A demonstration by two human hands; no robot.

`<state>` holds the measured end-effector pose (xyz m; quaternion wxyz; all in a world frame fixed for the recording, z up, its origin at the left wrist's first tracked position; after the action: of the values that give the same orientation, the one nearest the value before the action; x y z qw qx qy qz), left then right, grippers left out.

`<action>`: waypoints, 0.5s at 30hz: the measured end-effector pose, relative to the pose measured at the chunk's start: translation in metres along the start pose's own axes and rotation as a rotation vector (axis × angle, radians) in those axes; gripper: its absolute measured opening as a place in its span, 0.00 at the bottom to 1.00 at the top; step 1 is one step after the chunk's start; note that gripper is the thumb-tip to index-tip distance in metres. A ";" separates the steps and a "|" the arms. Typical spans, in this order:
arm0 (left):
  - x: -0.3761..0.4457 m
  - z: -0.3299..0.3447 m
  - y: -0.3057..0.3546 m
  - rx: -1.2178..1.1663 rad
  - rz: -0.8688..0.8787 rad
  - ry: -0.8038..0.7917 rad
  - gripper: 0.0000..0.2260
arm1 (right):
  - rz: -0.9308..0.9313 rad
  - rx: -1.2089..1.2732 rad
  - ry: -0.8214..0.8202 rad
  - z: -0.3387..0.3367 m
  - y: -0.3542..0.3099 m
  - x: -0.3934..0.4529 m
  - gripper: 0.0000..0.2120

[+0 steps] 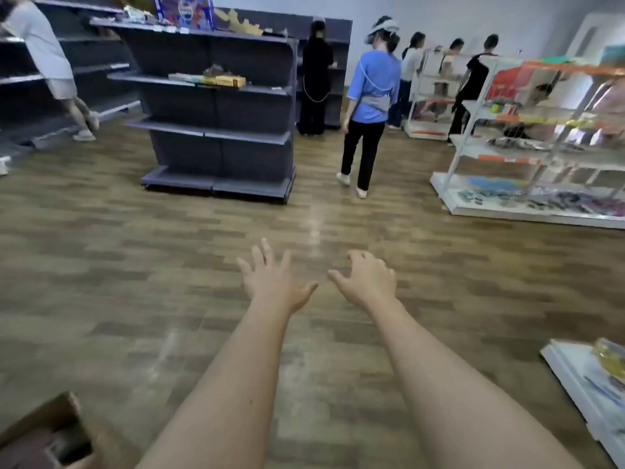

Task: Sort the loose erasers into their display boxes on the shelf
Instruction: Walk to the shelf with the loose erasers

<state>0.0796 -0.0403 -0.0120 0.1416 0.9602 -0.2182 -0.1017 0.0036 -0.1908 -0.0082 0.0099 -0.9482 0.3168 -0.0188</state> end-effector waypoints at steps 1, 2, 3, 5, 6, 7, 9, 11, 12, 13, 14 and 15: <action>-0.003 0.017 -0.003 0.047 -0.008 -0.034 0.38 | 0.002 -0.021 -0.038 0.014 0.000 -0.005 0.28; -0.005 0.033 -0.003 0.061 -0.006 -0.063 0.38 | -0.004 -0.045 -0.042 0.029 0.001 -0.007 0.27; -0.008 0.052 -0.007 0.071 -0.018 -0.085 0.38 | -0.005 -0.050 -0.062 0.048 0.003 -0.013 0.27; -0.015 0.086 -0.016 0.070 -0.023 -0.119 0.37 | 0.001 -0.052 -0.118 0.086 0.006 -0.026 0.26; -0.018 0.103 -0.023 0.069 -0.033 -0.147 0.37 | -0.006 -0.056 -0.155 0.107 0.006 -0.034 0.26; -0.020 0.118 -0.031 0.072 -0.048 -0.171 0.37 | -0.013 -0.055 -0.187 0.126 0.005 -0.039 0.25; -0.024 0.142 -0.047 0.090 -0.086 -0.229 0.36 | -0.020 -0.050 -0.244 0.159 0.001 -0.049 0.25; -0.025 0.165 -0.063 0.108 -0.119 -0.284 0.36 | -0.031 -0.041 -0.293 0.186 -0.004 -0.052 0.25; -0.024 0.174 -0.069 0.120 -0.127 -0.307 0.37 | -0.034 -0.037 -0.311 0.196 -0.008 -0.052 0.25; -0.020 0.181 -0.074 0.126 -0.133 -0.324 0.37 | -0.037 -0.033 -0.330 0.204 -0.011 -0.051 0.25; -0.016 0.188 -0.080 0.126 -0.140 -0.341 0.37 | -0.041 -0.027 -0.348 0.211 -0.015 -0.048 0.25; -0.011 0.193 -0.084 0.121 -0.147 -0.355 0.37 | -0.049 -0.025 -0.370 0.218 -0.019 -0.044 0.25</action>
<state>0.0532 -0.0072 -0.2185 0.0349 0.9473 -0.1748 -0.2663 -0.0111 -0.1473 -0.2266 0.0557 -0.9430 0.2868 0.1595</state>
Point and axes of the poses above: each hand's wrist, its own x-axis towards the middle knuckle, its own z-axis out of the palm, y = z × x, the point moved 9 cm from there along x, towards the middle knuckle, and after that the axes turned 15 degrees about -x, right-handed, at the moved point
